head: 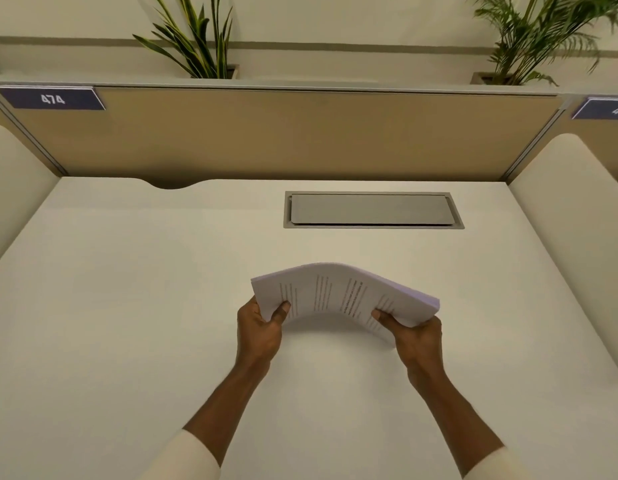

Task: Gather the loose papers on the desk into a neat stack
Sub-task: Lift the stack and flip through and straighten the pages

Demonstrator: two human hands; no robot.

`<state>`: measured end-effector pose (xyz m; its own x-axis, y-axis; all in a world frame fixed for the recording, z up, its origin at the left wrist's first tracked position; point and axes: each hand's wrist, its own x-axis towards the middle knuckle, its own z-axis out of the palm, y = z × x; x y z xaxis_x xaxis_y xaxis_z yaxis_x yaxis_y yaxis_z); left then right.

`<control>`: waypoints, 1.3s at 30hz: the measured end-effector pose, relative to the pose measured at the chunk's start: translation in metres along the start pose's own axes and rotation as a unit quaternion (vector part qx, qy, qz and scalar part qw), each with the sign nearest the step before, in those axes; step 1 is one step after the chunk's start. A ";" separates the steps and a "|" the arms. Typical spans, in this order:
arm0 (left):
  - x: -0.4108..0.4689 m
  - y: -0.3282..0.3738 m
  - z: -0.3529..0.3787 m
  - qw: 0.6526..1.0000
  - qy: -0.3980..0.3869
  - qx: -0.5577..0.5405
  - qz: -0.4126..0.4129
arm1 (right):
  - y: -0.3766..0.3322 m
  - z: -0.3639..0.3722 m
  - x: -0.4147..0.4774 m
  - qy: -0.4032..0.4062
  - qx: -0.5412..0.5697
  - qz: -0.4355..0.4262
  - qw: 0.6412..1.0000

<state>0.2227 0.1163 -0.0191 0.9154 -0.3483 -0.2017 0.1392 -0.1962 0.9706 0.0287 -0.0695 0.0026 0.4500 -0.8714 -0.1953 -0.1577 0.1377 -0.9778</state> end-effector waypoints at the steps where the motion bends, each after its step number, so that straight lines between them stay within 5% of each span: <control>1: 0.001 0.000 0.000 1.000 0.003 -0.001 0.001 | 0.000 0.001 0.000 -0.002 0.002 0.000 1.000; 28: 0.003 -0.008 -0.005 0.997 -0.041 0.062 0.025 | 0.030 0.002 0.003 0.003 -0.019 0.046 0.999; 35: 0.012 0.007 -0.037 0.980 -0.185 0.073 -0.018 | 0.013 -0.029 0.021 -0.068 -0.078 0.068 0.992; 39: 0.005 0.003 -0.051 0.981 -0.184 0.000 -0.058 | 0.005 -0.047 0.023 -0.139 -0.027 0.120 0.983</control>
<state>0.2466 0.1606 -0.0102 0.6953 -0.6304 -0.3453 0.2355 -0.2540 0.9381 -0.0027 -0.1114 -0.0029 0.6164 -0.6534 -0.4395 -0.3311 0.2914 -0.8975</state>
